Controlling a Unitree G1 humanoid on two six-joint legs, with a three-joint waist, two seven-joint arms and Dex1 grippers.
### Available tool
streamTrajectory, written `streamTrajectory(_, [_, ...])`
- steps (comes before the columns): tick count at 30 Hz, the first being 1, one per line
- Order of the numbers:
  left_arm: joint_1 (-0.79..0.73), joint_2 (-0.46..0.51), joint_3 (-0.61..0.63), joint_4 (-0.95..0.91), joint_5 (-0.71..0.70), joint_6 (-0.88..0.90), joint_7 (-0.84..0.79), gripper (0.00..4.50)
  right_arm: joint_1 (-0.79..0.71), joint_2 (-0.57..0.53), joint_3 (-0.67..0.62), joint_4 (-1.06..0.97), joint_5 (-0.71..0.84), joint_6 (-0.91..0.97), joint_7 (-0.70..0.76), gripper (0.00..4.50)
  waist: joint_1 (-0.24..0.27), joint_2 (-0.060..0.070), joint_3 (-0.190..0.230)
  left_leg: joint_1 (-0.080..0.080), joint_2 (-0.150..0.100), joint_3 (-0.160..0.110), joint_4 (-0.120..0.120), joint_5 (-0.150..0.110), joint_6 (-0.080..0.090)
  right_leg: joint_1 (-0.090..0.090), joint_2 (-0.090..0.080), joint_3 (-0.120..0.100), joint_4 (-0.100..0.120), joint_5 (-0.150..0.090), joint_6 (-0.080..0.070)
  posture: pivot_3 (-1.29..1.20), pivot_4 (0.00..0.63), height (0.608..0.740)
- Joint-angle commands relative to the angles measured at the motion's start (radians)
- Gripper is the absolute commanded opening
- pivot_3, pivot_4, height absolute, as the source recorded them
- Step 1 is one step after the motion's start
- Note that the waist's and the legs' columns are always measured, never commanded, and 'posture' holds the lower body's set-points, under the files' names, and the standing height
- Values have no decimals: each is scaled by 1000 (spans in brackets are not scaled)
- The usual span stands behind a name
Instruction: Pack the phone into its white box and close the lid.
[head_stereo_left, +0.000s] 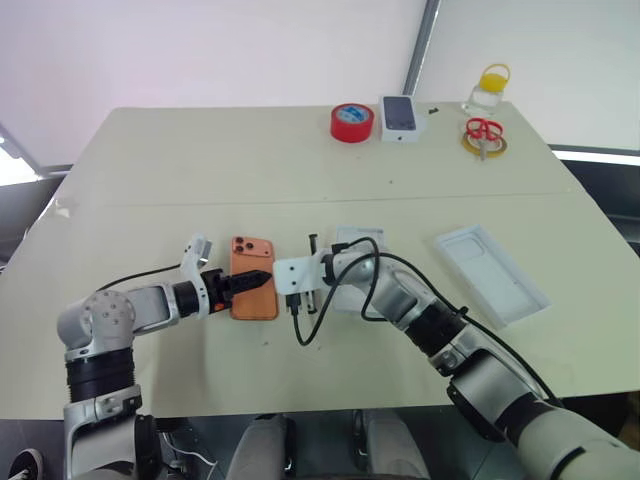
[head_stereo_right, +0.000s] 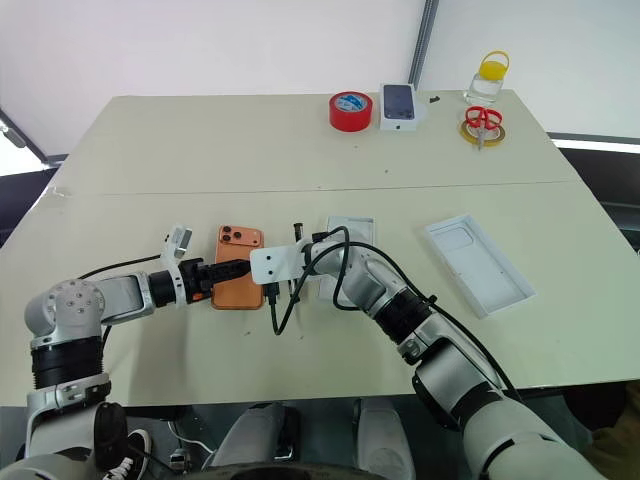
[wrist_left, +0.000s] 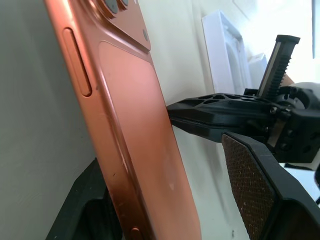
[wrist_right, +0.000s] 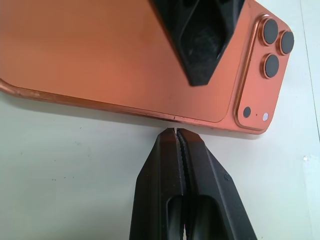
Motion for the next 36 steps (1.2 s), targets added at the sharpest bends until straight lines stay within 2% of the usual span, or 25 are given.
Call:
streamTrajectory(1, [8,2,19,28,-10,30,10,1582,5,-2,-2,-5,-3,-8,-1,0,0,0,0,0,0,0,0,0,0,0,0,0,0,0,0,0,150,740])
streamTrajectory(4, [14,-2,12,20,-20,40,13,136,6,-5,-2,-2,-6,-12,-2,0,2,-2,0,0,0,0,0,0,0,0,0,0,0,0,0,0,150,740])
streamTrajectory(5, [16,-1,21,22,-33,54,8,34,6,-6,-4,-2,-5,-11,-1,0,1,-2,0,0,0,0,0,0,0,0,0,0,0,0,0,0,150,740])
streamTrajectory(14, [11,-10,82,82,-58,83,20,34,5,6,-37,-13,19,-7,-21,0,0,-2,0,0,0,0,-2,1,-1,-1,0,0,0,0,0,0,150,740])
streamTrajectory(18, [-6,-22,118,78,-81,53,15,34,9,36,-175,-69,207,85,44,0,1,-2,1,0,0,0,-3,1,-2,-2,0,0,0,0,0,0,150,740])
streamTrajectory(21, [-16,-39,146,64,-122,62,7,0,27,7,-248,-130,350,137,158,912,3,-2,2,0,1,0,-4,1,-2,-2,0,0,0,0,0,0,150,740])
streamTrajectory(26, [-22,-84,166,3,-147,3,26,0,109,-86,-282,-273,444,188,241,3410,6,-4,3,-1,0,0,-7,1,-2,-3,-1,0,-2,0,0,0,150,740])
streamTrajectory(28, [-6,-90,134,-57,-112,-83,29,0,159,-143,-324,-366,505,187,279,3410,8,-5,4,-2,0,0,-9,2,-3,-4,-1,0,-3,0,0,0,150,740])
streamTrajectory(31, [16,-75,65,-85,-47,-162,40,0,228,-229,-330,-406,473,53,276,3410,8,-5,4,-4,0,0,-10,3,-5,-7,-1,0,-3,1,1,0,150,740])
streamTrajectory(36, [-6,-105,63,-79,-94,-163,49,0,351,-331,-359,-453,507,-3,302,3410,9,-6,5,-3,1,1,-10,3,-5,-7,0,0,-4,0,-1,0,150,740])
